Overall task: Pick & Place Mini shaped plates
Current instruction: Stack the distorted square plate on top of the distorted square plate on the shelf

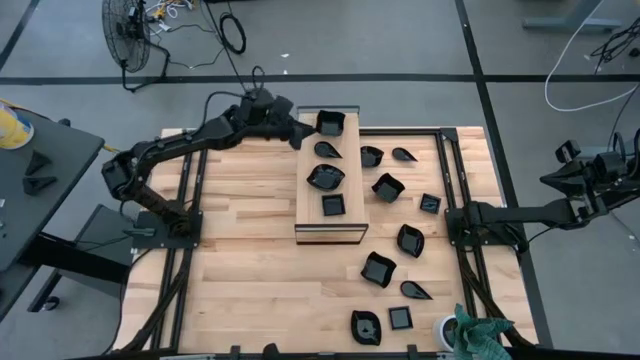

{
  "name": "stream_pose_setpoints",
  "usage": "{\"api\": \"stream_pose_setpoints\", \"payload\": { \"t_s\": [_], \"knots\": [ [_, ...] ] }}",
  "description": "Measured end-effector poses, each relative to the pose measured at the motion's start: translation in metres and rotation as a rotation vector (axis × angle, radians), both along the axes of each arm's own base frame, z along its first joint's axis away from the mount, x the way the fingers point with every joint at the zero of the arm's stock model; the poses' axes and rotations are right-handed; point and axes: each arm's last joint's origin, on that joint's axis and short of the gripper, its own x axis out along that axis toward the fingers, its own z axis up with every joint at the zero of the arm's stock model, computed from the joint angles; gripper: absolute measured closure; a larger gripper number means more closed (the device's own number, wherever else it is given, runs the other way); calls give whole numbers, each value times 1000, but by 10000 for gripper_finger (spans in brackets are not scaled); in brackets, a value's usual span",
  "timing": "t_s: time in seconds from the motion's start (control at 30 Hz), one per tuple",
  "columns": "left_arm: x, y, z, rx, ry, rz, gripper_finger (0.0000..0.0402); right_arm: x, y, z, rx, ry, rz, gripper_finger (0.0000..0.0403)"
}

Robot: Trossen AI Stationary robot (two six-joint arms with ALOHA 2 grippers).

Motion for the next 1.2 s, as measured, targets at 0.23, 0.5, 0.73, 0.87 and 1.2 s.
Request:
{"api": "stream_pose_setpoints", "payload": {
  "t_s": [0.23, 0.5, 0.73, 0.87, 1.2],
  "knots": [
    [-24, -28, -18, 66, -8, 7, 293, 0, 0, 0, 0, 0, 0, 392],
    [-47, -62, -30, 254, -9, -26, 293, 0, 0, 0, 0, 0, 0, 392],
    [-58, -90, -48, 312, 29, -79, 293, 0, 0, 0, 0, 0, 0, 392],
    [-62, -105, -51, 351, 29, -94, 293, 0, 0, 0, 0, 0, 0, 392],
    [-73, -138, -71, 392, 64, -174, 293, 0, 0, 0, 0, 0, 1, 392]
  ]
}}
